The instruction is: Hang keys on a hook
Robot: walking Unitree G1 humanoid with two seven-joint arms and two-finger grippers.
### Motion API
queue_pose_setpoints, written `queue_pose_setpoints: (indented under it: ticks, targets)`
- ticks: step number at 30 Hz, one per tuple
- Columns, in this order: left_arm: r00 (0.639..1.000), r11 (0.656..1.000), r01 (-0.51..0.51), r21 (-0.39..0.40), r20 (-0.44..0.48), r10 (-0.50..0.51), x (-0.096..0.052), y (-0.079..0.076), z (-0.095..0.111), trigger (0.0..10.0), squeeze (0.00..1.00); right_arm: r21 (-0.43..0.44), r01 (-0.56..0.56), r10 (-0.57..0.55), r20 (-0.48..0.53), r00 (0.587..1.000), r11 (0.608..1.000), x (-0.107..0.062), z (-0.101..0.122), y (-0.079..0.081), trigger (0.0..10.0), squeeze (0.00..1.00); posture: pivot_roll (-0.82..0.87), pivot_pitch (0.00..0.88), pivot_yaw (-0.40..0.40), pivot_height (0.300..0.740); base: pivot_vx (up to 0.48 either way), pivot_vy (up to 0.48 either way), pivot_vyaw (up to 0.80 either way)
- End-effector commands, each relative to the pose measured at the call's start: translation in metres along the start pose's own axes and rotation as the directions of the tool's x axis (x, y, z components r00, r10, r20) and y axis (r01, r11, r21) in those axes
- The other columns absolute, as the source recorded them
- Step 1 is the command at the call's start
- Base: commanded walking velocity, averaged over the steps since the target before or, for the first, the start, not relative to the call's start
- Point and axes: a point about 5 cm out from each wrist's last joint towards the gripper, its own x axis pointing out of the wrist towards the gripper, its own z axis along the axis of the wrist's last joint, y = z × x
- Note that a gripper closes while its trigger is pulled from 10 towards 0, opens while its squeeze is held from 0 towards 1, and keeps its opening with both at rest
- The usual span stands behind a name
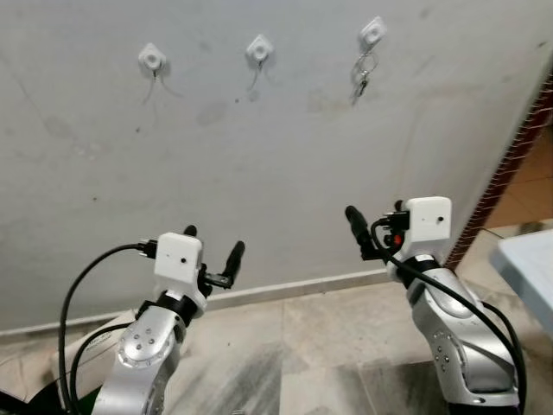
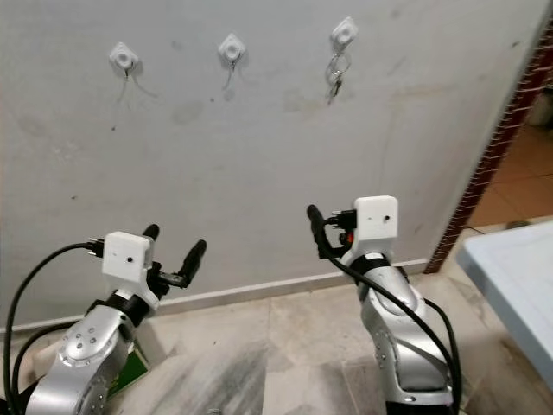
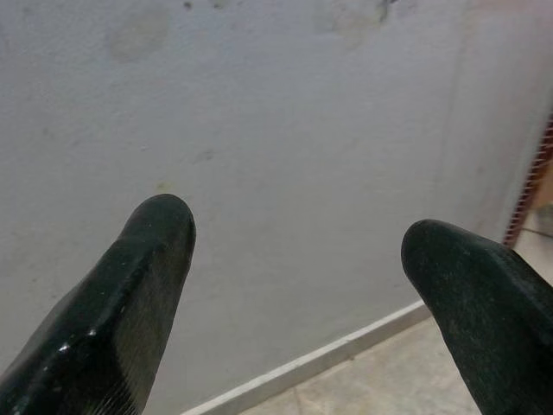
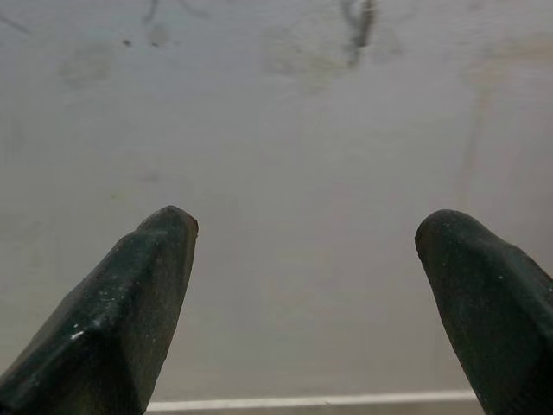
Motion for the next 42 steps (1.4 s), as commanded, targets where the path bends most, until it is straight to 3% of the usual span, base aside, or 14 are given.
queue_pose_setpoints:
  ticks: [1,16,37,42]
  targets:
    - [1.000,1.000,-0.018,0.015,-0.013,0.018,-0.0015,0.0069,-0.0016,10.0,0.00,0.015,-0.020,0.020,0.009,1.000,1.000,0.0020,0.0030,0.0074,10.0,0.00,0.00,0.028,0.072,0.740,-0.270,0.000,0.00]
    - [1.000,1.000,-0.017,0.016,-0.015,0.018,-0.0015,0.0077,-0.0022,10.0,0.00,0.021,-0.017,0.017,0.005,1.000,1.000,0.0033,0.0029,0.0081,10.0,0.00,0.00,0.029,0.073,0.740,-0.268,0.000,0.00]
    - [1.000,1.000,0.002,0.018,-0.011,-0.001,-0.0005,0.0063,-0.0025,10.0,0.00,0.008,-0.023,0.023,0.002,1.000,1.000,0.0044,0.0022,0.0084,10.0,0.00,0.00,0.023,0.073,0.740,-0.034,0.000,-0.77]
    - [1.000,1.000,0.009,-0.015,-0.006,-0.009,-0.0004,0.0076,-0.0015,10.0,0.00,0.003,-0.025,0.025,0.011,1.000,1.000,0.0047,0.0032,0.0084,10.0,0.00,0.00,0.019,0.072,0.740,0.000,0.000,0.00]
